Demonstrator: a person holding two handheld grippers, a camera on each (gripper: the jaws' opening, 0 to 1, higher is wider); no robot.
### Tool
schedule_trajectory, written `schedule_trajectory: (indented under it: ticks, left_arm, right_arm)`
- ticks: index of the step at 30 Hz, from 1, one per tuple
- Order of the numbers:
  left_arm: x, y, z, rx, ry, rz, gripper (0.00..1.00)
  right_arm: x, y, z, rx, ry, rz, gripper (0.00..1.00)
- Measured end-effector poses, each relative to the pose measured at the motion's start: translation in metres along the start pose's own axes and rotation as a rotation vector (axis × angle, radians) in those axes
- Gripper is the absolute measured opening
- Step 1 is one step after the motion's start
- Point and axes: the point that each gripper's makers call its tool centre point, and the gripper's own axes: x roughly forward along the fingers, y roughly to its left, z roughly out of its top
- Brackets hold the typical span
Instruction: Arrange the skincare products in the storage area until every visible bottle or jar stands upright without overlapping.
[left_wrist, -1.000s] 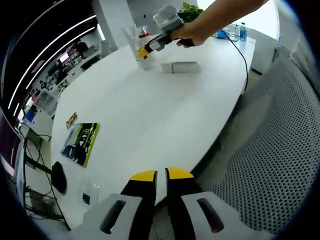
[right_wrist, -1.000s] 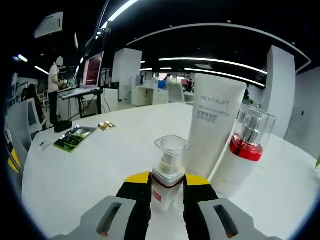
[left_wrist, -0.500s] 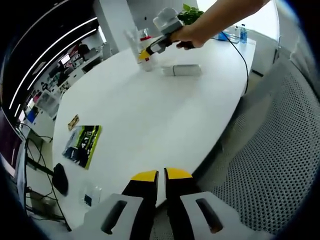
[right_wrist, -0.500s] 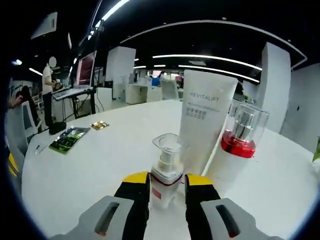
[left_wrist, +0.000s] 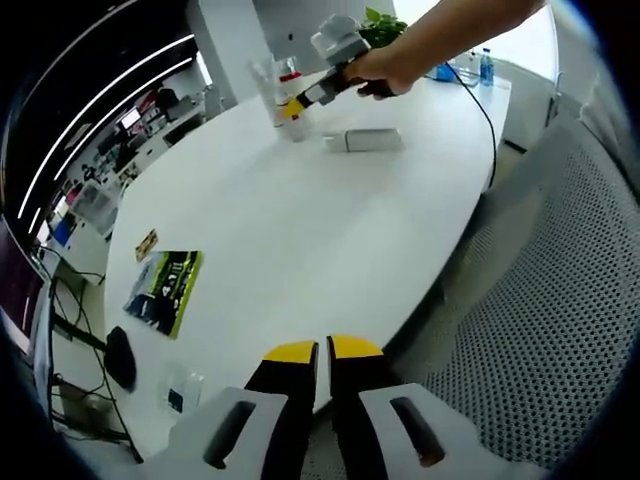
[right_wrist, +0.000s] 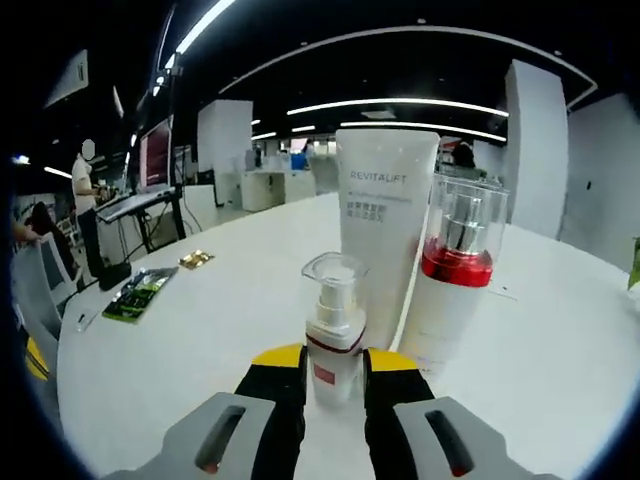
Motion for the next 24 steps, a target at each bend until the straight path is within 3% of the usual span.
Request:
schedule_trajectory:
  ticks: [3,12,24]
  left_arm:
    - [0.000,0.000,0.000,-0.002,-0.002,0.000,0.00]
    - [0.000,0.000,0.000,-0.003,0.000,-0.001,0.00]
    - [0.000,0.000,0.000,-0.002,0.001,0.000,0.00]
  right_arm:
    - [0.001,-0.001,-0.001,-0.015,0.009,-0.004,0.14]
    - [0.004,-0.007,-0.001,0.069,0.014,-0.051,0.12]
    - [0.008,-0.003,-0.016,0.086,0.074,-0.060,0.15]
